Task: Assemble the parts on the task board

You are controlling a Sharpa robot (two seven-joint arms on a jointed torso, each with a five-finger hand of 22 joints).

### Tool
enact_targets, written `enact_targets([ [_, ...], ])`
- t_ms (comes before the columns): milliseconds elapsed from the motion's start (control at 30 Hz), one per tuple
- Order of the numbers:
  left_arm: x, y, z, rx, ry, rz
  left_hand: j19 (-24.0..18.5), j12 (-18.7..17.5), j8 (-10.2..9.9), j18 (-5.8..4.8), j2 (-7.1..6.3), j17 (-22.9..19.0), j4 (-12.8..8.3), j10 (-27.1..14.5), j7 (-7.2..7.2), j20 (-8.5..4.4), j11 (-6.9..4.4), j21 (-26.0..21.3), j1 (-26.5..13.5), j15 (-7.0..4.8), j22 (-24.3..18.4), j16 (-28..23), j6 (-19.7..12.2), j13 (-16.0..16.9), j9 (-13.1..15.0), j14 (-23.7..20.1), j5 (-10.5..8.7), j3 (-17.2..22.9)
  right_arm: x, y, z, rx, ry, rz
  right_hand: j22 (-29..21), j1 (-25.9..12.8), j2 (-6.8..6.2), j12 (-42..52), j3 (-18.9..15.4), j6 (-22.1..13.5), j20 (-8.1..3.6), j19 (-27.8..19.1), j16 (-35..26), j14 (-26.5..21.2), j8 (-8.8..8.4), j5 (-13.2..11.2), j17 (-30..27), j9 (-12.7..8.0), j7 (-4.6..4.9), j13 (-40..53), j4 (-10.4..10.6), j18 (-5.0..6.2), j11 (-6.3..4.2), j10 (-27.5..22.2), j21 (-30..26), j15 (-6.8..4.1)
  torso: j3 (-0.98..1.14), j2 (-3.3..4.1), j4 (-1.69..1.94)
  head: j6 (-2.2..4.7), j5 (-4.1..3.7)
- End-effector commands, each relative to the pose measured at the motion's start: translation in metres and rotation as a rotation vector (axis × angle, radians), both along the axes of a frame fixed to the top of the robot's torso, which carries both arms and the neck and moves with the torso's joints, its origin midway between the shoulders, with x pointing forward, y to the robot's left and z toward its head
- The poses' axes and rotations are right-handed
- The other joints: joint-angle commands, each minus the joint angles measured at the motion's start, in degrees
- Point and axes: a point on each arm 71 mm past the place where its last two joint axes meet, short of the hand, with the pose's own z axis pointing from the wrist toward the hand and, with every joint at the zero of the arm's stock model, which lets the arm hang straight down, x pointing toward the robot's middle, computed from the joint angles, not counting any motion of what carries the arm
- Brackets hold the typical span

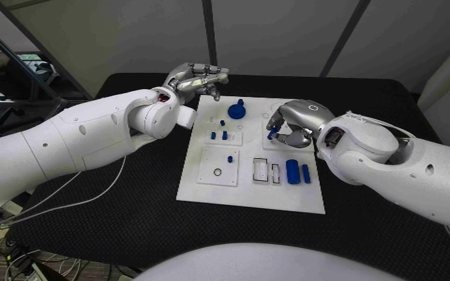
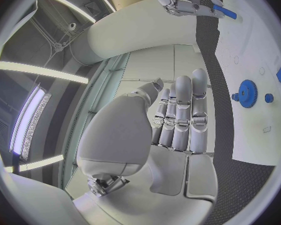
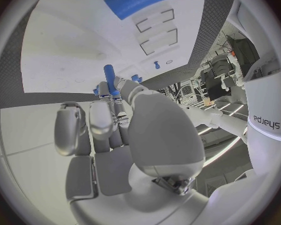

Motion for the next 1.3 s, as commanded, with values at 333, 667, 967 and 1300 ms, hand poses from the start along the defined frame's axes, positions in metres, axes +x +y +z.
enact_targets([
  [333,0.001,-0.002,0.0,-0.004,0.002,-0.005,-0.31,0.51,0.33,-1.09,0.1,-0.15,0.15,-0.47,0.12,0.24,0.1,-0.42,-0.86,0.14,-0.18,-0.3,-0.69,0.09,-0.1,-0.44,-0.3,-0.66,-0.02,0.039,0.017,0.137,-0.04,0.11,3.41,0.71,0.04,-0.15,0.27,0.47,0.06,0.47,0.46,1.01,0.27,0.33,0.17,0.01,0.1,0.1,-0.28,-0.93,-0.29,0.79,0.33,-0.36,-0.11,0.21,0.16,-0.37,0.91],
  [667,0.002,-0.003,0.0,-0.004,0.002,-0.004,-0.3,0.62,0.37,-1.08,0.2,-0.19,0.15,-0.52,0.11,0.25,0.09,-0.48,-0.8,0.14,-0.23,-0.28,-0.7,0.11,-0.11,-0.45,-0.26,-0.66,-0.049,0.094,-0.004,0.179,0.038,0.283,3.11,0.56,0.05,-0.22,0.29,0.51,0.07,0.22,0.3,0.96,0.25,0.39,-0.14,0.0,0.16,0.12,-0.24,-0.85,-0.24,0.82,0.12,-0.33,-0.08,0.13,0.17,-1.06,1.97],
  [967,0.002,-0.005,0.0,-0.006,0.002,-0.006,-0.3,0.62,0.37,-1.08,0.2,-0.19,0.15,-0.52,0.11,0.25,0.09,-0.48,-0.8,0.14,-0.23,-0.28,-0.7,0.11,-0.11,-0.45,-0.26,-0.66,-0.054,0.108,-0.023,0.173,0.093,0.318,3.04,0.31,-0.04,-0.42,0.3,0.4,0.09,0.14,0.31,0.95,0.11,0.42,-0.18,-0.05,0.23,0.11,-0.2,-0.83,-0.17,0.72,0.07,-0.28,-0.02,0.18,0.07,-1.19,2.66],
  [1300,0.002,-0.005,0.0,-0.006,0.003,-0.007,-0.3,0.62,0.37,-1.08,0.2,-0.19,0.15,-0.52,0.11,0.25,0.09,-0.48,-0.8,0.14,-0.23,-0.28,-0.7,0.11,-0.11,-0.45,-0.26,-0.66,-0.051,0.112,-0.039,0.144,0.132,0.303,2.96,0.13,-0.06,-0.57,0.32,0.29,0.12,0.06,0.28,0.94,-0.01,0.43,-0.28,-0.09,0.28,0.1,-0.17,-0.81,-0.13,0.64,0.01,-0.24,-0.03,0.17,0.15,-1.5,3.03],
])
